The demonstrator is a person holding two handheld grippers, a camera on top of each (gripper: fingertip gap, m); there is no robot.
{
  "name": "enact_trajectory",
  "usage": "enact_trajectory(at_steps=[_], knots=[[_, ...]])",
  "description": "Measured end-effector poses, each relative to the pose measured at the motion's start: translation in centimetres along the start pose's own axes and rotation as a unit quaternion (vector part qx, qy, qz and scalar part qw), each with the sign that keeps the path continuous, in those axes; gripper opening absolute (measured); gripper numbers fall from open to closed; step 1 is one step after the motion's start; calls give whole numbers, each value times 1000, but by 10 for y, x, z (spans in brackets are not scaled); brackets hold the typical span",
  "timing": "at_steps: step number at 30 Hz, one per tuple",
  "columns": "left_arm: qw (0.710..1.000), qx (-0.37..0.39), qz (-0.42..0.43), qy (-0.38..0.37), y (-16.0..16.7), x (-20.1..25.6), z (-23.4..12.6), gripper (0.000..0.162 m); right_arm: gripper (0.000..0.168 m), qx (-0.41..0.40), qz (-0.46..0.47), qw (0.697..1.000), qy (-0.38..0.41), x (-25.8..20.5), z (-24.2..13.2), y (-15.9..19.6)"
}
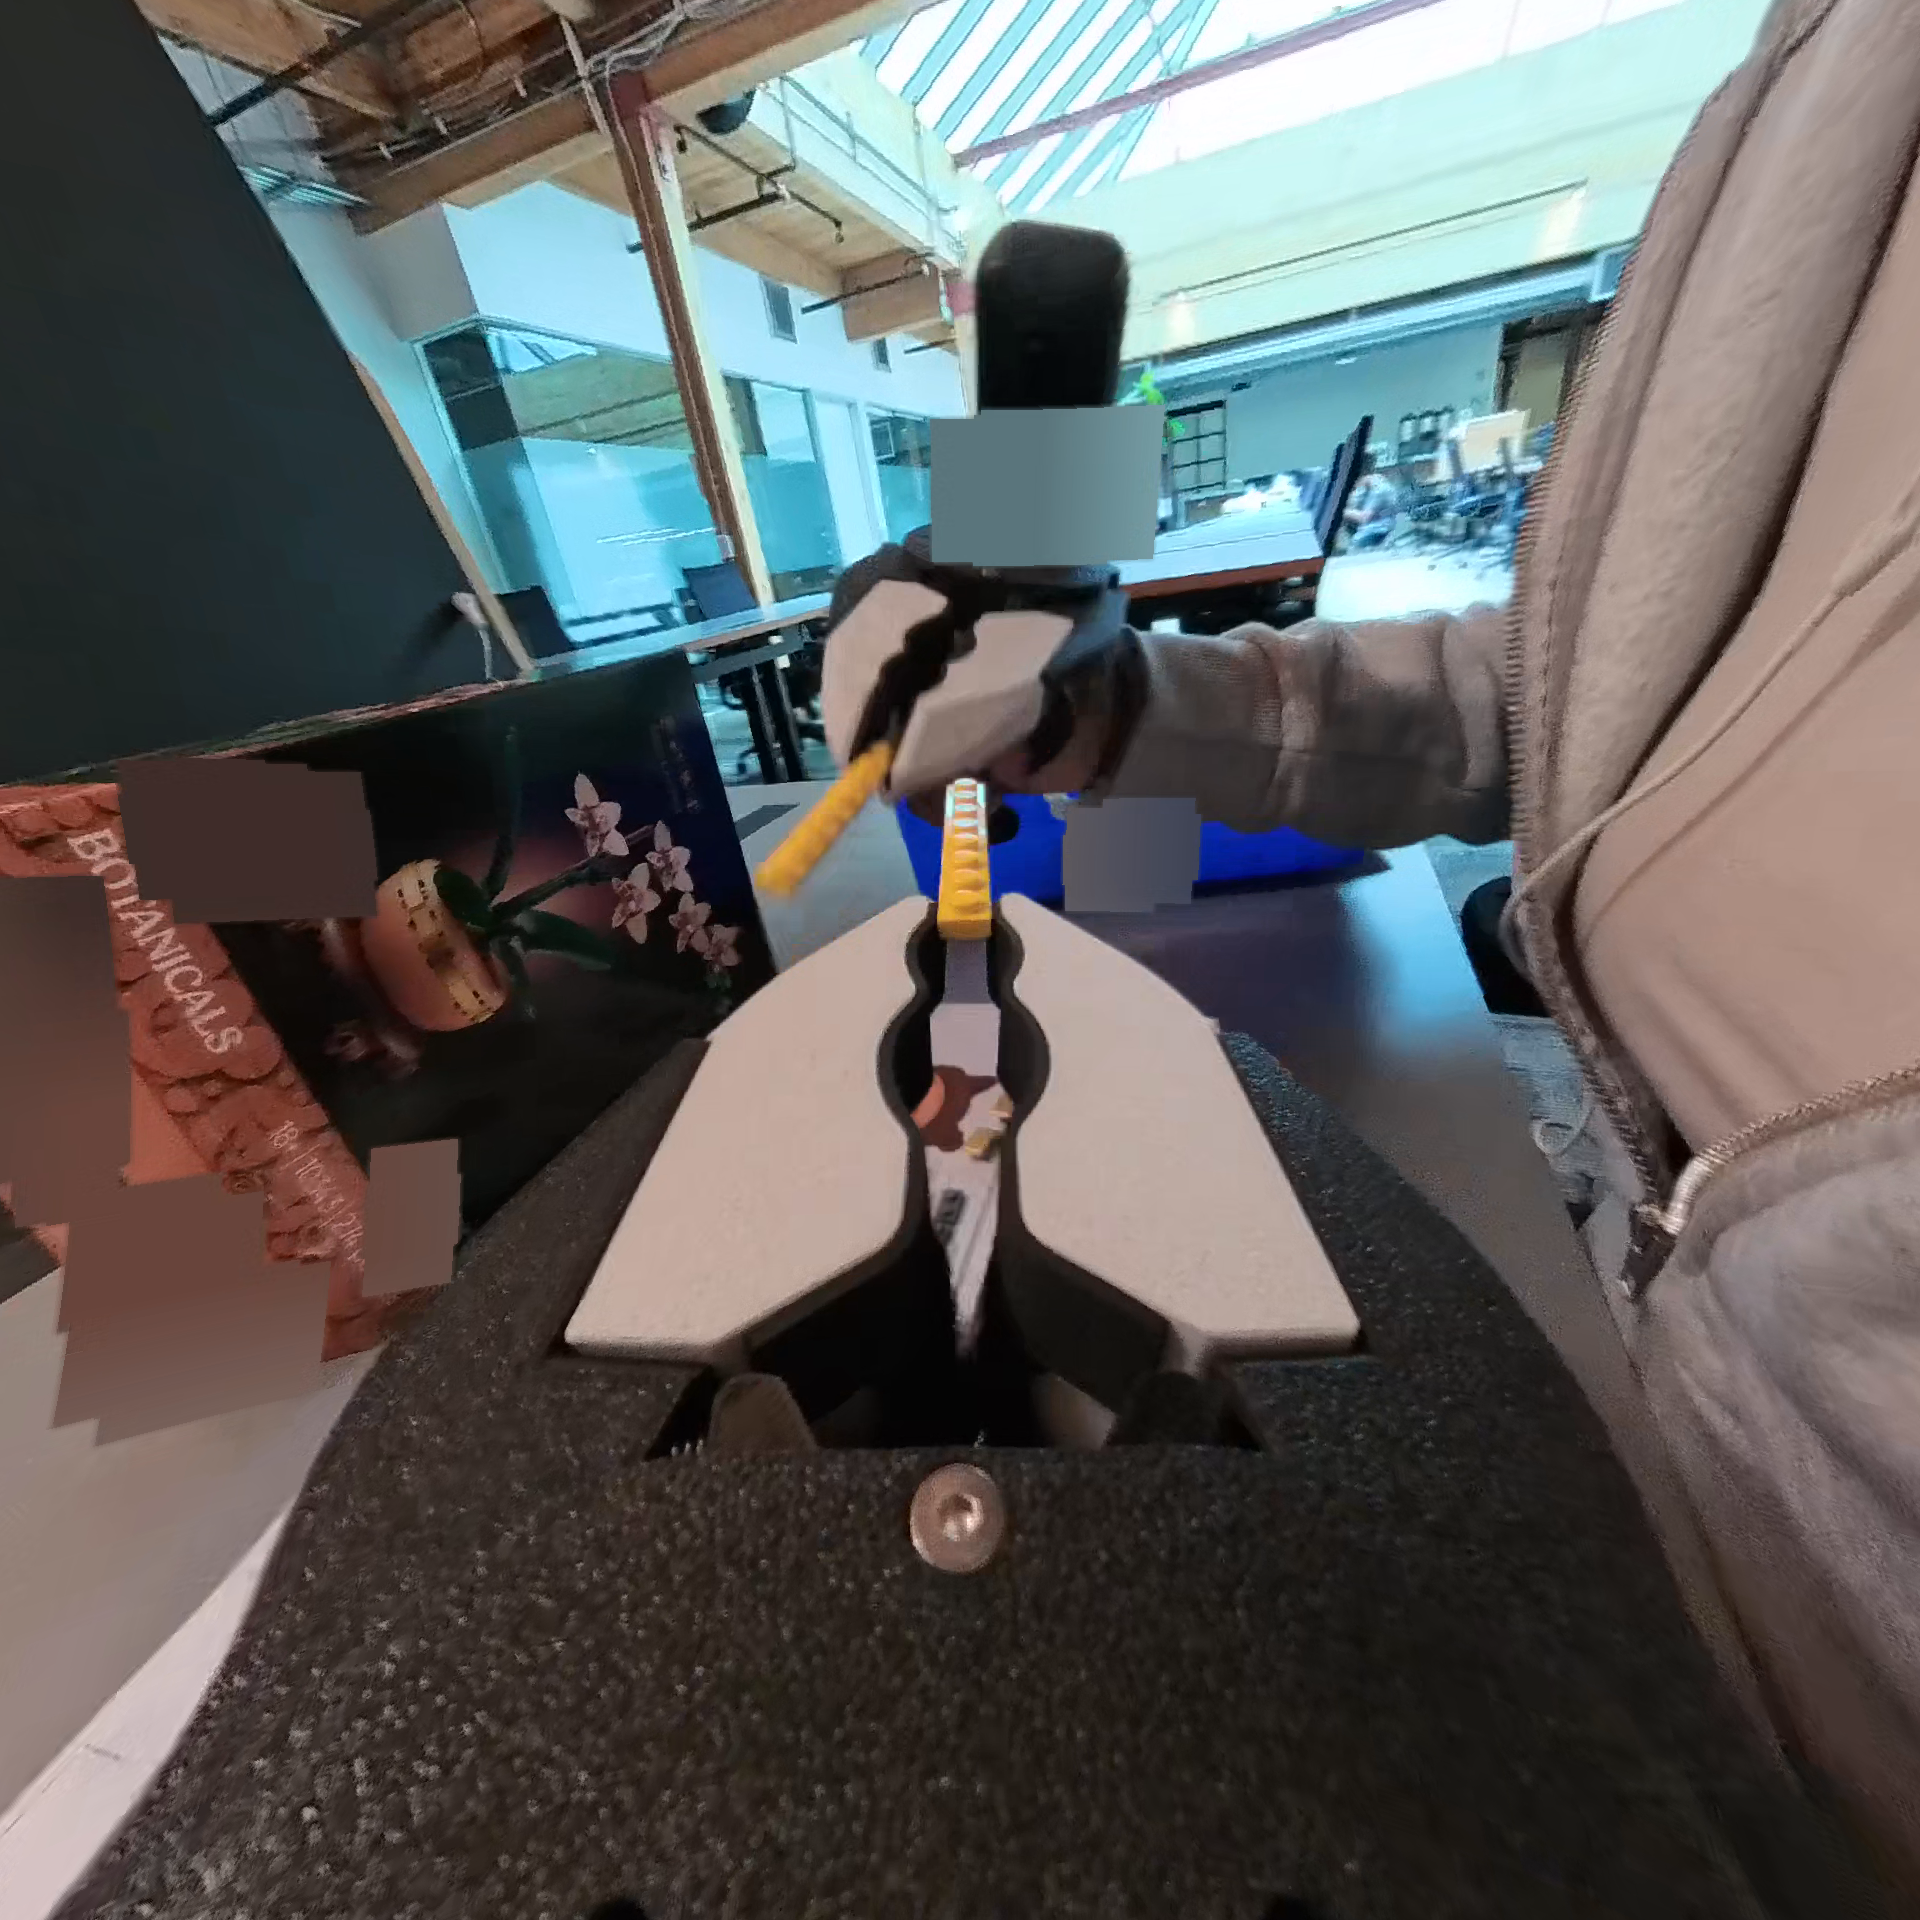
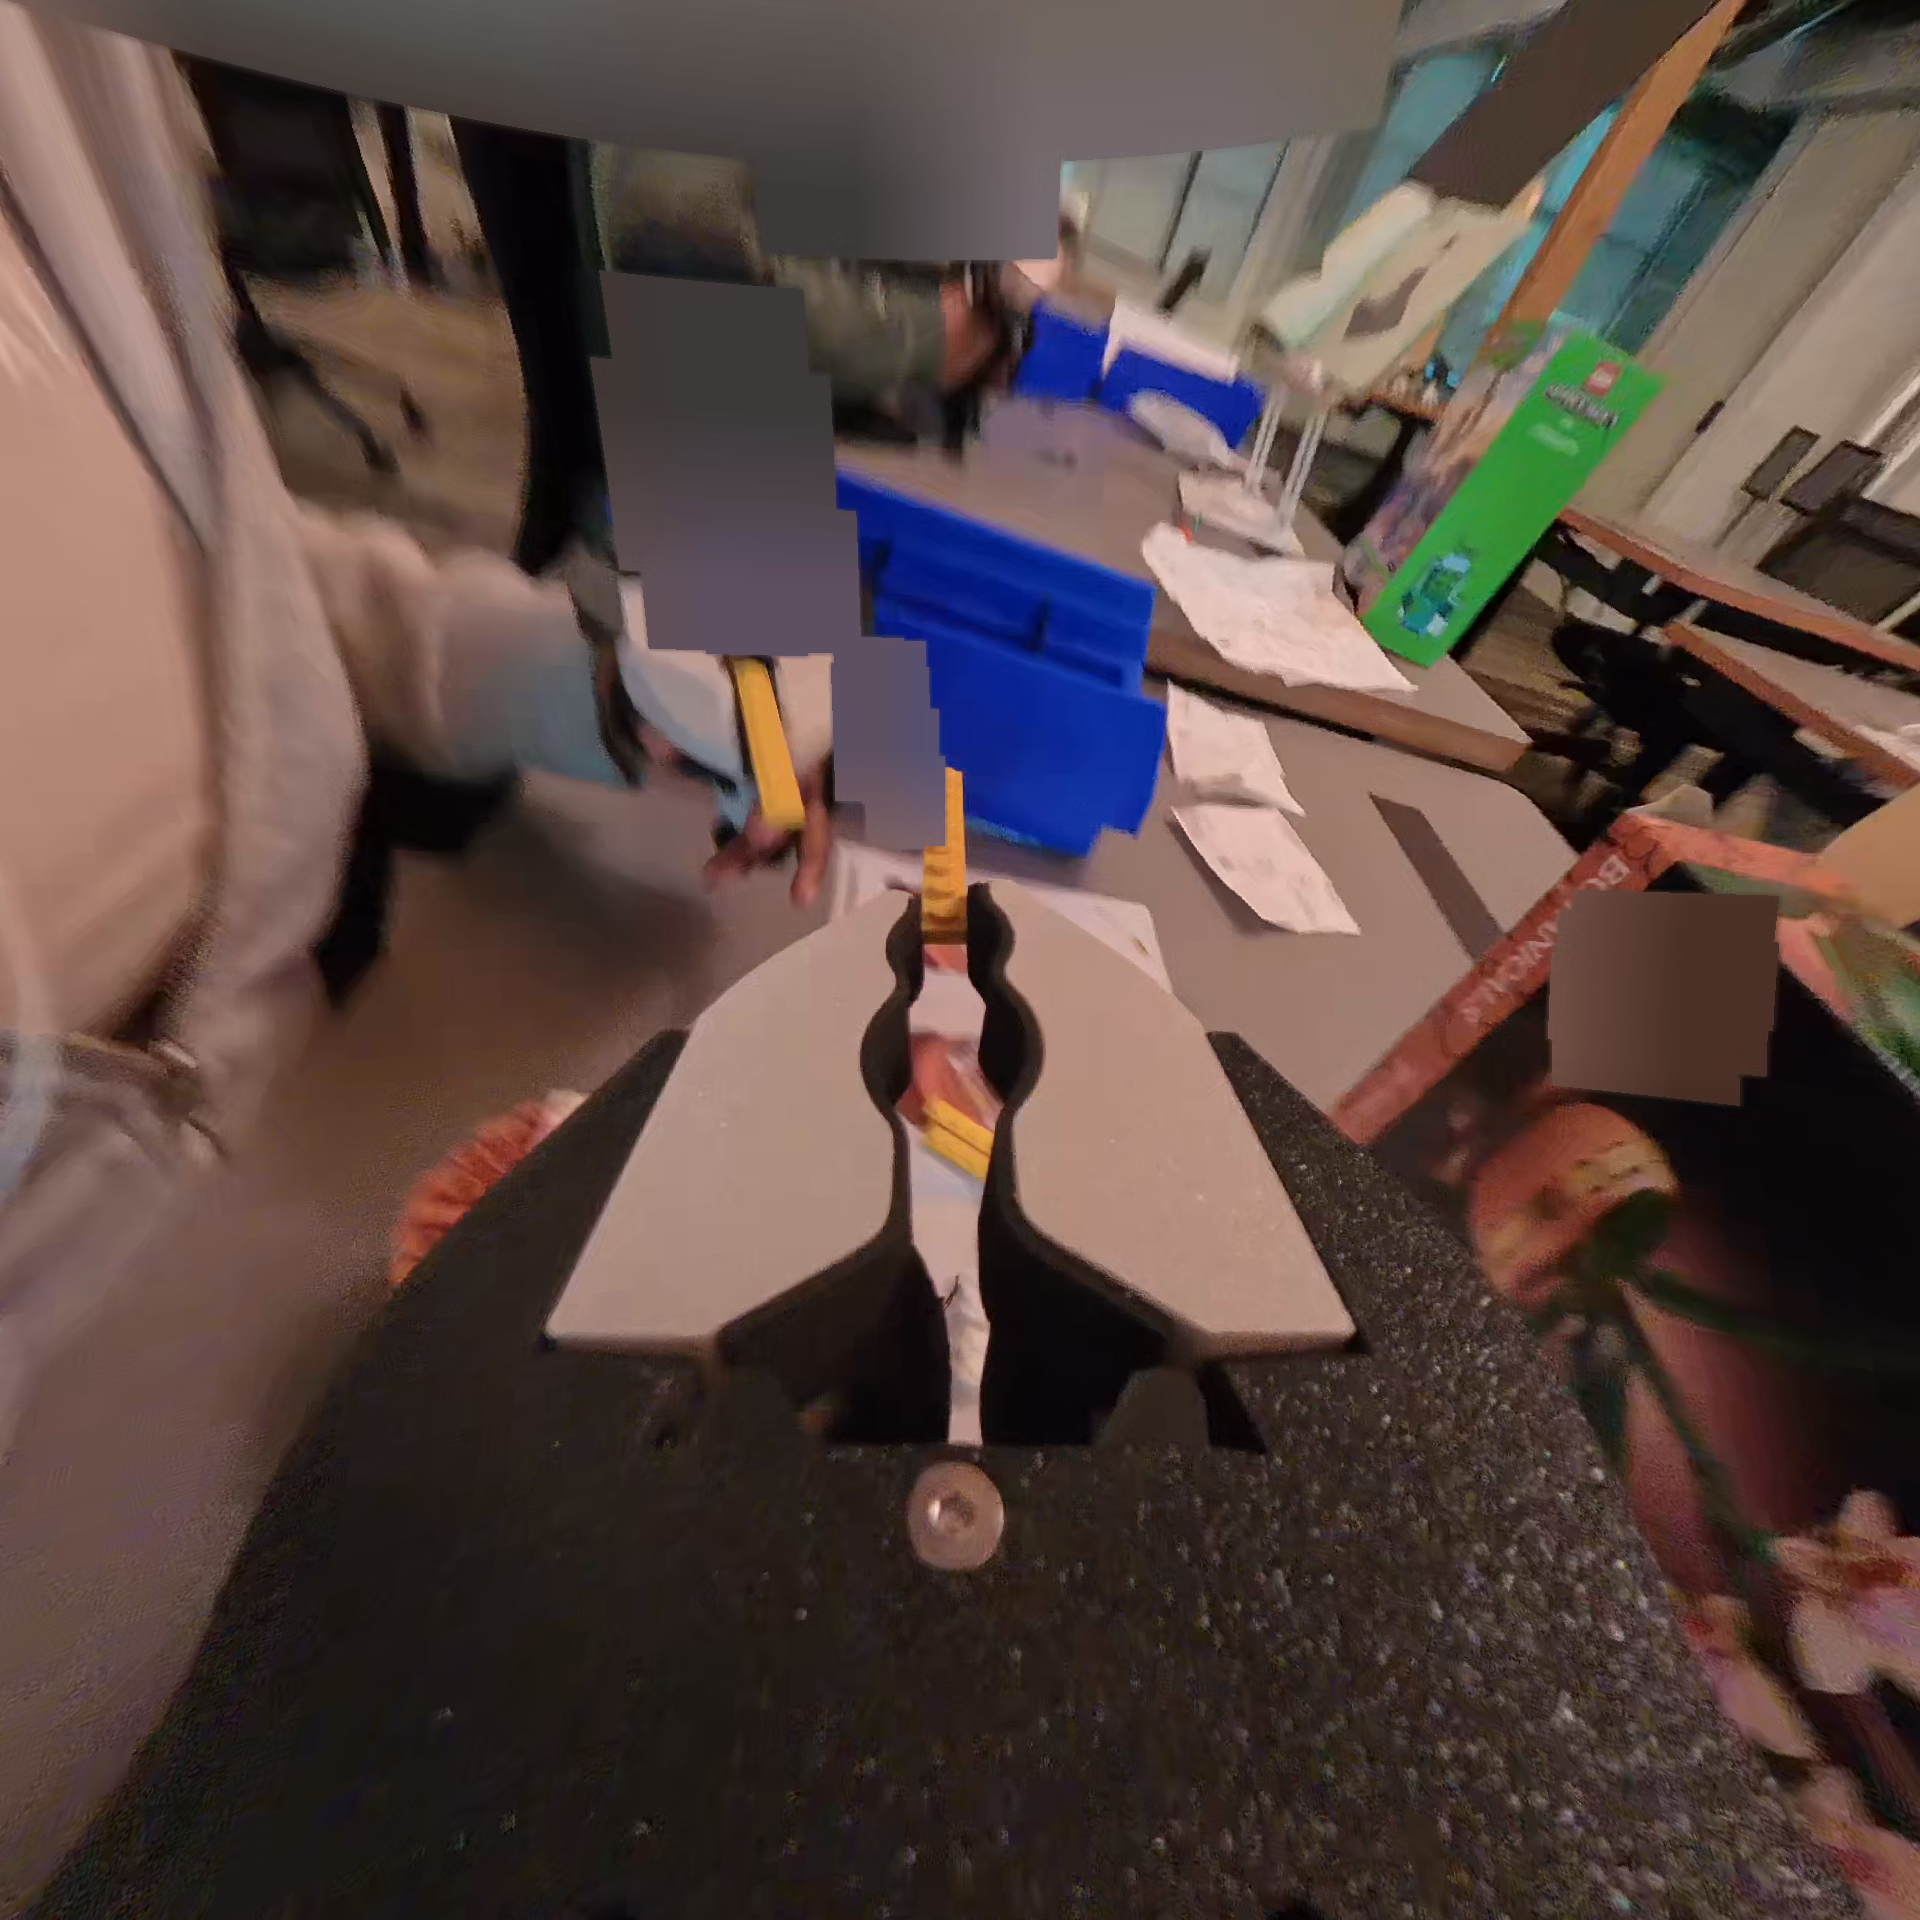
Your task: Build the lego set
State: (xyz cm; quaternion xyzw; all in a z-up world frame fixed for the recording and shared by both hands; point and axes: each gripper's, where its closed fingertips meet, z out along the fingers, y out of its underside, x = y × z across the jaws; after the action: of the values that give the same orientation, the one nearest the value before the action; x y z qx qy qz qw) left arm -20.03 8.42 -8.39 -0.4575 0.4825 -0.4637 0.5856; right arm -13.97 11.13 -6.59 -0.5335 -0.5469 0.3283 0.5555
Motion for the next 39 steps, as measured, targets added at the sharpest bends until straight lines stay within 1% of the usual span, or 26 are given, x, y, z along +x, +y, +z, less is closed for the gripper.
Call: enact_trajectory(at_steps=[2,3,6,10,15,19,29,39], knots=[[999,13,-28,13,0,4,-1,7,7,66,75,995,-24,-9,-11,-18],[999,18,-44,20,1,6,0,7,7,86,106,990,-41,-15,-13,-23],[997,14,-75,34,6,13,6,6,7,83,143,984,-61,-34,-6,-24],[996,-12,-78,38,14,21,15,6,7,12,146,986,-74,-52,7,-7],[996,-31,-74,40,20,25,17,6,7,-42,132,988,-74,-55,8,3],[995,-39,-74,48,24,28,18,6,7,-49,129,986,-95,-61,8,3],[994,-28,-87,60,24,32,20,6,7,-61,129,985,-97,-58,9,6],[993,-16,-95,62,22,29,20,6,8,-90,131,982,-101,-59,11,15]])
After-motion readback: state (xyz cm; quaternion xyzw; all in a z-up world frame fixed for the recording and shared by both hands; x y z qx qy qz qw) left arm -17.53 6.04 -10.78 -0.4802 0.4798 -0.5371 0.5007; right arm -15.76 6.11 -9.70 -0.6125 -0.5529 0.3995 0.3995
